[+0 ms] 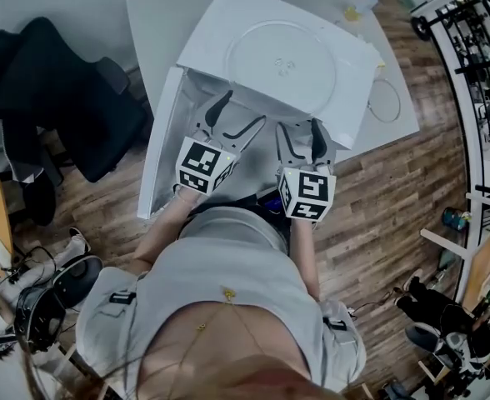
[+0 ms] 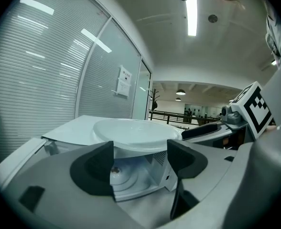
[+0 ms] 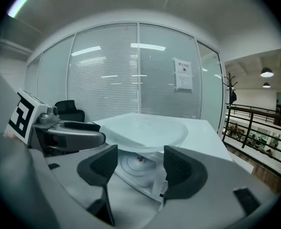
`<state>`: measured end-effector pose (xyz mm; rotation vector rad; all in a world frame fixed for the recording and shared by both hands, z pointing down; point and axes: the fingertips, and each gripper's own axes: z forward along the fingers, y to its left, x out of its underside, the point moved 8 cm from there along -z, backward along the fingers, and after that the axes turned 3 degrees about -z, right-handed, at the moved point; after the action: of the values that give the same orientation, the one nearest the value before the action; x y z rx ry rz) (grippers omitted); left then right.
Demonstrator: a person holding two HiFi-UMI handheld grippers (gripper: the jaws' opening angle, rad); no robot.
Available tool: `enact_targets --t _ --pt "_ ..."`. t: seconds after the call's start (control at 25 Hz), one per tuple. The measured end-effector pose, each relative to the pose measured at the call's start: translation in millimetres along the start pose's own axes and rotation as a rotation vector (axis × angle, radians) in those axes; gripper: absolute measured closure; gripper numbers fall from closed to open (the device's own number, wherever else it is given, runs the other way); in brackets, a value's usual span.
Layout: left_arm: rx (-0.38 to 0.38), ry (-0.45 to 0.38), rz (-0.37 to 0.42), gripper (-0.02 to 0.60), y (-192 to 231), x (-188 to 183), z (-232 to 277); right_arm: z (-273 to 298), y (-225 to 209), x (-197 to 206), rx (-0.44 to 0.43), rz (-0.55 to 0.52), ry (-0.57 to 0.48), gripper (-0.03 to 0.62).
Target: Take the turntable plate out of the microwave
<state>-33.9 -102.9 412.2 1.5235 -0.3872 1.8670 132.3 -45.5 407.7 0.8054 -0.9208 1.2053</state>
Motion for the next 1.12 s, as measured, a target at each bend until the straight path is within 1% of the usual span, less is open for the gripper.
enact_targets --t 0.32,0.56,0.92,1.12 --pt "-0.021 -0.005 0.034 0.235 10 -5 14 18 -4 -6 0.012 0.022 0.001 0.304" --pt "-0.019 -0.003 0.035 0.235 16 -9 26 26 -6 -13 0.016 0.078 0.005 0.304" --pt "-0.036 0.000 0.018 0.235 11 -16 39 29 2 -24 0.039 0.031 -0.007 0.306" --pt "-0.029 -0.001 0.007 0.235 18 -14 42 35 3 -23 0.025 0.024 -0.006 0.306"
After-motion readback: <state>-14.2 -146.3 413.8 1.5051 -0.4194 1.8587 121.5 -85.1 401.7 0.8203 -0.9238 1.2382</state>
